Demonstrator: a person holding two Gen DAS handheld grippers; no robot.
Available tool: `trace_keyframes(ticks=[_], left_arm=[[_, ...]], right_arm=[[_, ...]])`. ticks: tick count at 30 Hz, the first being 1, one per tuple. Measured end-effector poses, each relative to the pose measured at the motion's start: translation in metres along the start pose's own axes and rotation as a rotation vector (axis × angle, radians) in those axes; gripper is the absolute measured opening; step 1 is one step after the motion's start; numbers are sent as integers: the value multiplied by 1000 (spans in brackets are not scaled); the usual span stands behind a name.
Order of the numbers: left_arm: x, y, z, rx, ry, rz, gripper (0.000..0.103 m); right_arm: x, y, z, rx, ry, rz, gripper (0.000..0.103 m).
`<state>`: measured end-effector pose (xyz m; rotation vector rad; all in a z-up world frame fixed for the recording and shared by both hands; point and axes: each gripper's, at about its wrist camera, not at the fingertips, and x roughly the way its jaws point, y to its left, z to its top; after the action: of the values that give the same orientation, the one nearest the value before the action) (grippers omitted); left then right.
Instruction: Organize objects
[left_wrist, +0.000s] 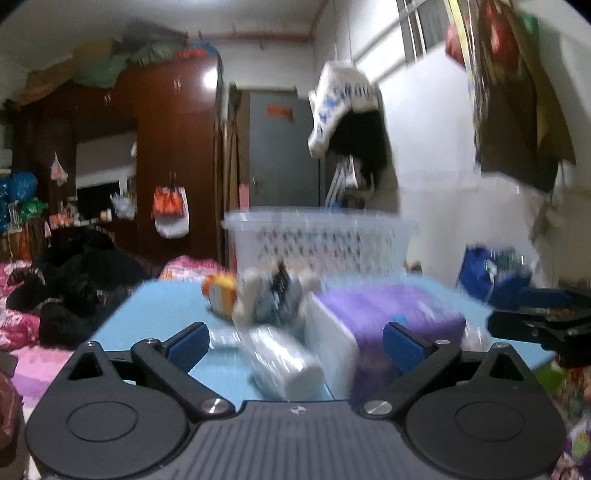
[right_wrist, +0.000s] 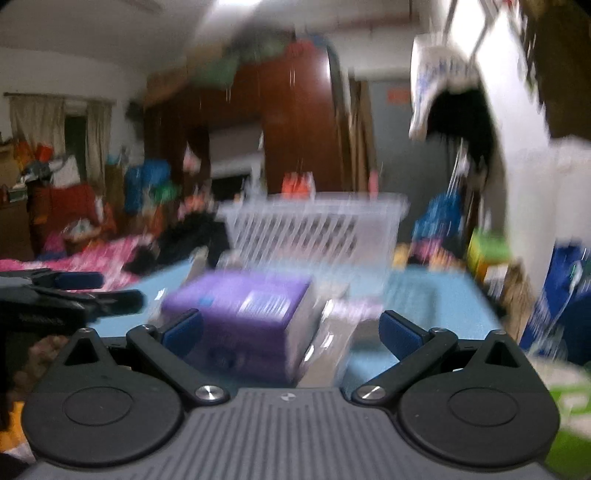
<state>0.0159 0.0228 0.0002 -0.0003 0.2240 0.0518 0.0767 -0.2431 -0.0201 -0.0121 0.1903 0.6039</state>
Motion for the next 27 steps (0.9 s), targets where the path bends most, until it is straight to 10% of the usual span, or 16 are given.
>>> trace_keyframes(ticks=[15,27], left_arm=[[56,41,-17,-37,69,-41,99],[54,31,-21,12,40,-83,93]], right_arm=[[27,-29,-29,80,139,50,101],[24,-27,-29,37,134,62,58]])
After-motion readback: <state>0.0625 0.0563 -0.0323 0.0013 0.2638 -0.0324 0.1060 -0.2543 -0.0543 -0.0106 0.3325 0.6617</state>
